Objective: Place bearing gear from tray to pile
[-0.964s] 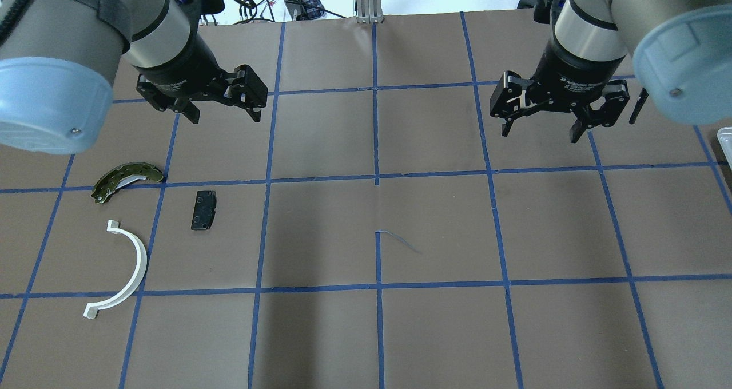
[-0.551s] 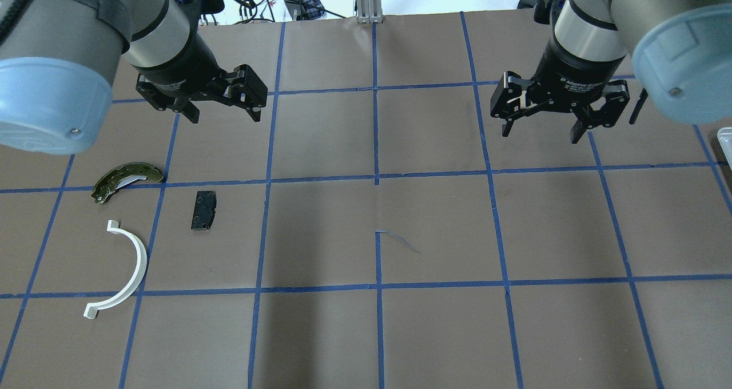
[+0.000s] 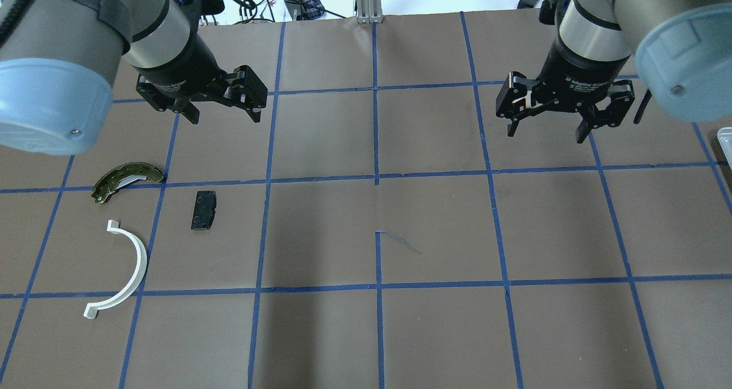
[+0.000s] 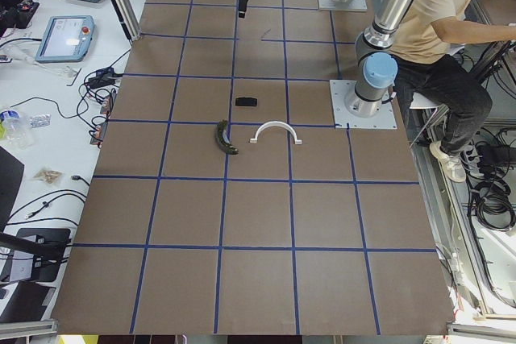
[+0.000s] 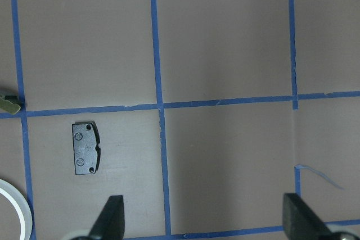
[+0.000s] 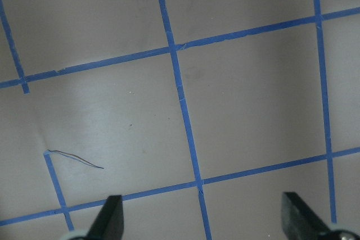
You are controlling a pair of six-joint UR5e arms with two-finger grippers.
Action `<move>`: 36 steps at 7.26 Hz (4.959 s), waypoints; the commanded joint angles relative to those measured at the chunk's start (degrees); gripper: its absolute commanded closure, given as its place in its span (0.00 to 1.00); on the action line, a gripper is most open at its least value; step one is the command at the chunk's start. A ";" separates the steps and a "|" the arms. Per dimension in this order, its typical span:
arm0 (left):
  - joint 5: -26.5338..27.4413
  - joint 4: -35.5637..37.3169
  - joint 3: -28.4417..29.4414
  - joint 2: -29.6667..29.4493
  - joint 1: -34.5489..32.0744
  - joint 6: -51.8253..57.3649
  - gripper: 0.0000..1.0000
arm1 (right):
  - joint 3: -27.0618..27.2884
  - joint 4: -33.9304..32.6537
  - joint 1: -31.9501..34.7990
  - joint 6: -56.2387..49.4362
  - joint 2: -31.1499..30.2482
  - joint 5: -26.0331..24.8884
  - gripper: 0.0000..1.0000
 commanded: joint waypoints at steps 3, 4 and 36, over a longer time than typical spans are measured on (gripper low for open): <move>-0.33 0.00 0.14 0.00 0.00 0.07 0.00 | 0.03 0.05 -9.32 -13.33 0.15 -0.18 0.00; -0.50 0.00 0.14 0.00 0.00 0.07 0.00 | 0.21 0.23 -13.09 -19.12 0.24 -0.18 0.00; -0.06 0.09 0.05 0.09 0.00 0.07 0.00 | -0.49 -35.63 -50.31 -73.58 33.99 -7.65 1.00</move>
